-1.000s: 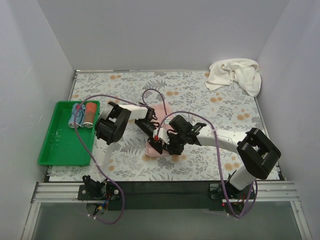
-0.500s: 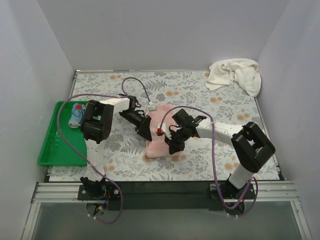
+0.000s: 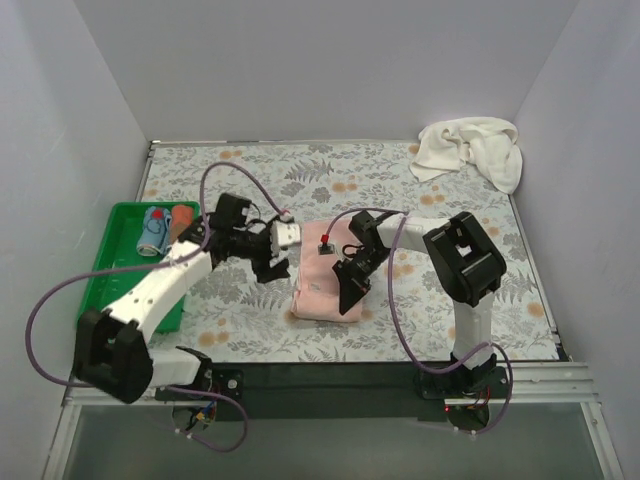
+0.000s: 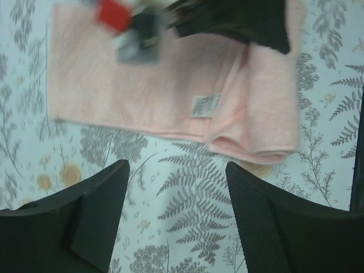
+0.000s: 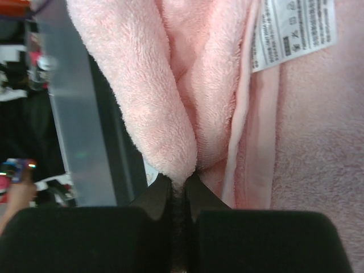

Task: Roll the towels
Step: Roll the towel

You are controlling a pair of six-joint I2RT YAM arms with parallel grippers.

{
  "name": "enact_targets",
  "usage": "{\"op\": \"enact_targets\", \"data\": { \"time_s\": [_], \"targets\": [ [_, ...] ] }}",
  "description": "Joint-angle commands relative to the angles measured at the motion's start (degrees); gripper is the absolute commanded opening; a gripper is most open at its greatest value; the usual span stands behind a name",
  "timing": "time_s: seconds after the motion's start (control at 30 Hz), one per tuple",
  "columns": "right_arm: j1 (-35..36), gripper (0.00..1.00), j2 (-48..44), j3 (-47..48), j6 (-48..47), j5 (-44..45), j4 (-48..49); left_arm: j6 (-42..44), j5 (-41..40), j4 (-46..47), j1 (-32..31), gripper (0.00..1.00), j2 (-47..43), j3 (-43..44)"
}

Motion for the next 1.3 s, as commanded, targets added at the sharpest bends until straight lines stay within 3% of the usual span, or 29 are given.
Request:
{"op": "enact_targets", "data": {
  "time_s": [0.0,0.13,0.33,0.53,0.7,0.83,0.87,0.93,0.97,1.07,1.2,1.27],
  "targets": [
    [-1.84,0.01,4.00,2.54,0.85,-6.79,-5.75,4.62,-13.61,11.36,-10.72,0.66,-10.45,-9.85],
    [-2.19,0.01,8.65,5.09,0.85,-6.62,-6.90,6.46,-22.14,17.61,-23.54,0.71,-15.74,-19.70],
    [-2.45,0.01,13.49,7.11,1.64,-5.66,-7.78,10.23,-26.63,23.94,-34.10,0.72,-15.84,-23.67],
    [-3.16,0.01,16.14,8.78,2.17,-5.83,-7.87,9.81,-34.43,31.58,-41.85,0.72,-9.96,-25.78],
    [-3.68,0.01,17.02,10.01,2.17,-5.66,-8.22,9.71,-38.76,36.69,-43.00,0.66,-2.75,-27.10],
    [-3.95,0.01,17.37,10.10,1.99,-4.69,-8.48,9.98,-41.48,37.40,-43.09,0.52,1.30,-27.72],
    [-4.12,0.01,17.37,10.19,1.99,-4.60,-8.48,9.54,-41.31,36.18,-43.09,0.44,2.00,-27.46],
    [-4.65,0.08,17.20,10.45,2.43,-4.43,-8.39,7.70,-40.18,33.63,-43.18,0.30,2.36,-26.05],
    [-4.91,0.10,17.11,10.72,2.69,-3.90,-8.39,6.82,-37.65,30.49,-43.09,0.18,2.45,-25.35],
    [-6.40,0.23,16.41,13.16,3.83,-1.63,-8.39,3.92,-33.42,23.55,-43.09,0.03,3.23,-22.63],
    [-11.05,0.46,14.57,19.58,5.68,1.98,-9.53,0.14,-26.92,16.49,-43.00,0.00,5.69,-19.37],
    [-12.90,0.53,13.51,24.57,6.21,4.26,-10.50,-2.14,-24.98,13.51,-42.91,0.00,7.18,-17.80]
  ]
}}
